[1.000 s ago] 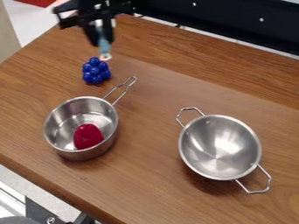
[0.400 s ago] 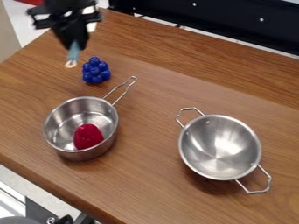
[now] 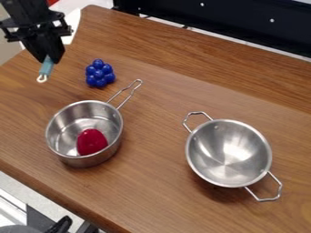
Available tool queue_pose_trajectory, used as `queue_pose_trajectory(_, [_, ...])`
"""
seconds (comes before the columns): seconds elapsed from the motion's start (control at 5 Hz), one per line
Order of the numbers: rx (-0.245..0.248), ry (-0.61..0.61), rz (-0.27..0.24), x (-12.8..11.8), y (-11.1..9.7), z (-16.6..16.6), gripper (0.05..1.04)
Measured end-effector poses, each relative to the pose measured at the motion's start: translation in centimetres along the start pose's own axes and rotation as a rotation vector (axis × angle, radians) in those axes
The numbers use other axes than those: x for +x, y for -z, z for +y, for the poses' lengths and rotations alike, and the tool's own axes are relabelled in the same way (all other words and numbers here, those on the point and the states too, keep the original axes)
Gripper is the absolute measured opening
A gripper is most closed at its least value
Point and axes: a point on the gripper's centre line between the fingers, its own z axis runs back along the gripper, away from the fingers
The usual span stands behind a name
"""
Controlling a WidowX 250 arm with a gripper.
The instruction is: Move the blue knife to left side of the table
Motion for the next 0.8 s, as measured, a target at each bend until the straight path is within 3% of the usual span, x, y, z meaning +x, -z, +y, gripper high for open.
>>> queue_pose_trajectory(0.6, [0.035, -0.136, -0.045, -0.9, 4.0, -1.4, 0.217])
queue_pose_trajectory(0.8, [0.061, -0.151, -0.027, -0.8, 5.4, -1.7, 0.217])
